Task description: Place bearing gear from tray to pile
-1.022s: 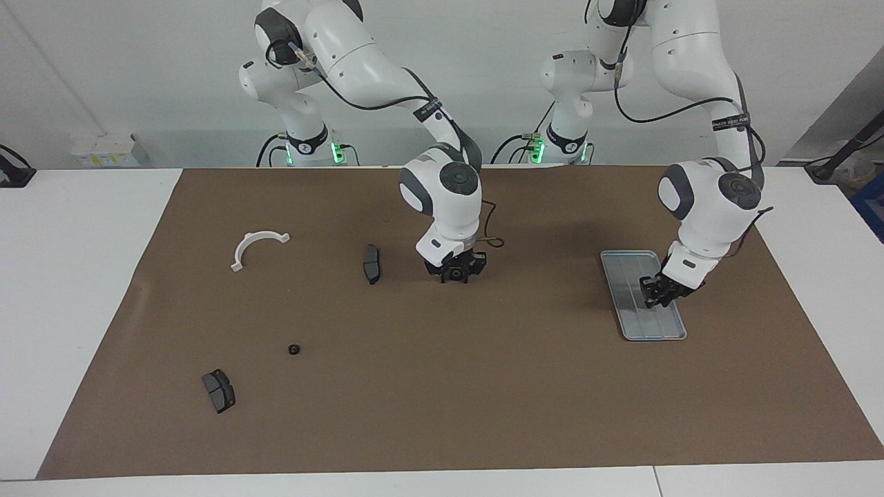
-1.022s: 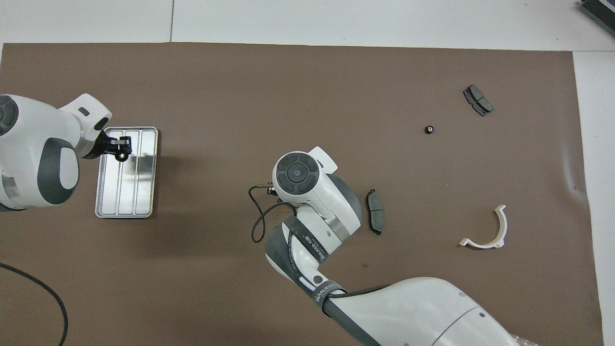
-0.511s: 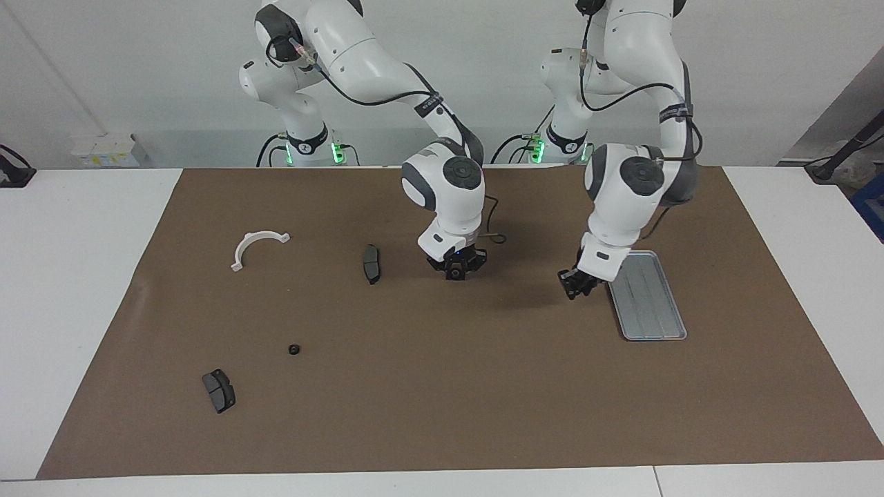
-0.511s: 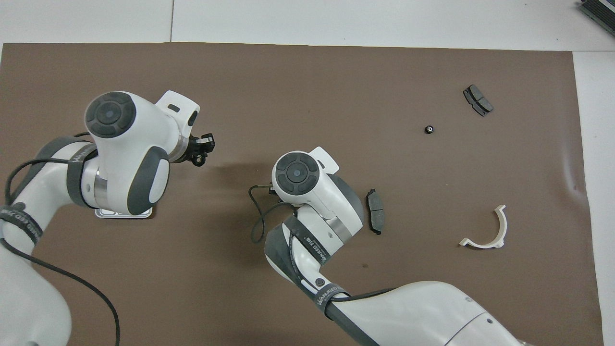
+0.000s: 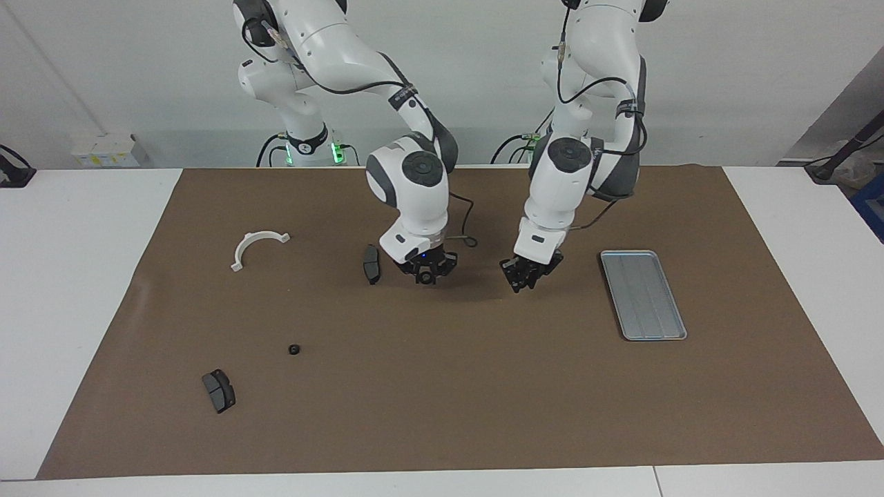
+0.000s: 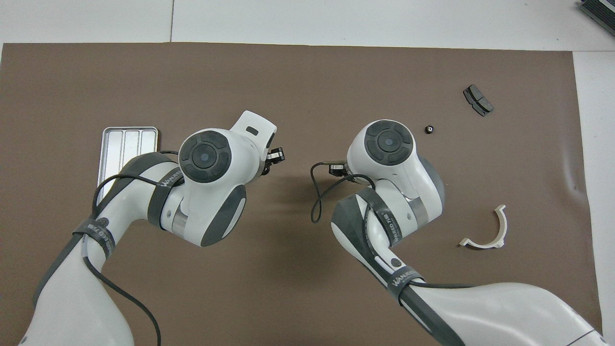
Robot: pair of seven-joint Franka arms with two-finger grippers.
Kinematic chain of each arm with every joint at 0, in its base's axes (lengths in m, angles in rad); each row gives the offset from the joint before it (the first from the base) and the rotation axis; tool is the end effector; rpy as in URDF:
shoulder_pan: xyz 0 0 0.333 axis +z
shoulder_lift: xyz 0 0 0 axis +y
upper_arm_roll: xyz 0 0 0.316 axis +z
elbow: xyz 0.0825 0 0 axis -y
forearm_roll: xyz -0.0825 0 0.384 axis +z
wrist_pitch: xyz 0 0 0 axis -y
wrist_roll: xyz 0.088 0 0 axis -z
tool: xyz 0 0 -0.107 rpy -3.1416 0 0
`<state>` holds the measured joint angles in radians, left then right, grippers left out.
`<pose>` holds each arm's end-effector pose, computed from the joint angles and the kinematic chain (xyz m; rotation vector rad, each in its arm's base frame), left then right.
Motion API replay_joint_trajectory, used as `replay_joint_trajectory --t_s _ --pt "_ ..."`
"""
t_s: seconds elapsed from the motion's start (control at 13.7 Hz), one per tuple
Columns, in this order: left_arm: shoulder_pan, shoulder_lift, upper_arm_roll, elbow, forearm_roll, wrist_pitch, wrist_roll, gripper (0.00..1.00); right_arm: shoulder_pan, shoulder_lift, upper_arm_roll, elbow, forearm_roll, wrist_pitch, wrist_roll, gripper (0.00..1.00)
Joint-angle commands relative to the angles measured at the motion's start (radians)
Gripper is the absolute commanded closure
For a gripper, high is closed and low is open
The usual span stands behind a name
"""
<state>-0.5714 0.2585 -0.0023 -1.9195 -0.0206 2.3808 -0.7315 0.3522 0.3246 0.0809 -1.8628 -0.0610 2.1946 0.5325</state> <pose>0.5297 -0.3424 0.3790 2.9860 0.2565 0.2274 0.5728 0.2592 0.3457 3.1224 -0.1067 0.0292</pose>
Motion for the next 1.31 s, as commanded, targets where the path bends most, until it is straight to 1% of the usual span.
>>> replay_joint_trajectory --t_s 0.0,0.07,0.15,0.22,0.29,0.37,0.44,0.58,0.66,0.73,0.95,1.02,1.17,1.24 --pt "-0.091 0.04 0.018 -0.029 -0.009 0.075 -0.011 0.92 -0.096 -0.056 0.013 -0.093 0.006 0.001 -0.139 1.0" --pt "-0.117 0.042 0.018 -0.05 -0.009 0.098 -0.014 0.89 -0.128 -0.062 0.013 -0.111 0.006 0.002 -0.19 1.0" --pt "-0.133 0.041 0.018 -0.071 -0.009 0.118 -0.016 0.82 -0.16 -0.071 0.013 -0.122 0.006 0.002 -0.228 1.0" --pt "-0.137 0.041 0.018 -0.075 -0.009 0.12 -0.017 0.69 -0.194 -0.074 0.013 -0.134 0.006 0.001 -0.274 1.0" --pt "-0.139 0.041 0.016 -0.073 -0.009 0.112 -0.017 0.39 -0.223 -0.076 0.013 -0.144 0.006 0.002 -0.325 1.0" --pt "-0.142 0.041 0.018 -0.067 -0.009 0.1 -0.017 0.17 -0.254 -0.081 0.013 -0.154 0.006 0.002 -0.365 1.0" --pt "-0.14 0.041 0.019 -0.056 -0.009 0.086 -0.017 0.08 -0.278 -0.084 0.013 -0.165 0.006 0.004 -0.396 1.0" --pt "-0.124 0.036 0.022 -0.008 -0.009 0.025 -0.017 0.03 -0.326 -0.09 0.013 -0.186 0.006 0.004 -0.465 1.0" --pt "-0.117 0.027 0.03 0.025 -0.009 -0.018 -0.016 0.03 -0.35 -0.093 0.013 -0.196 0.006 0.008 -0.498 1.0" --pt "-0.085 0.021 0.044 0.064 -0.009 -0.079 -0.014 0.03 -0.378 -0.094 0.013 -0.206 0.006 0.017 -0.534 1.0" --pt "0.004 0.015 0.045 0.253 -0.006 -0.306 -0.002 0.04 -0.438 -0.091 0.013 -0.225 0.006 0.088 -0.606 1.0" --pt "0.04 0.01 0.047 0.296 -0.002 -0.369 0.01 0.04 -0.465 -0.082 0.013 -0.228 0.006 0.126 -0.609 1.0" --pt "0.125 -0.013 0.039 0.338 -0.007 -0.471 0.1 0.04 -0.492 -0.068 0.011 -0.223 0.006 0.148 -0.608 1.0" --pt "0.168 -0.024 0.039 0.347 -0.009 -0.517 0.16 0.04 -0.506 -0.068 0.011 -0.222 0.006 0.143 -0.606 0.96"
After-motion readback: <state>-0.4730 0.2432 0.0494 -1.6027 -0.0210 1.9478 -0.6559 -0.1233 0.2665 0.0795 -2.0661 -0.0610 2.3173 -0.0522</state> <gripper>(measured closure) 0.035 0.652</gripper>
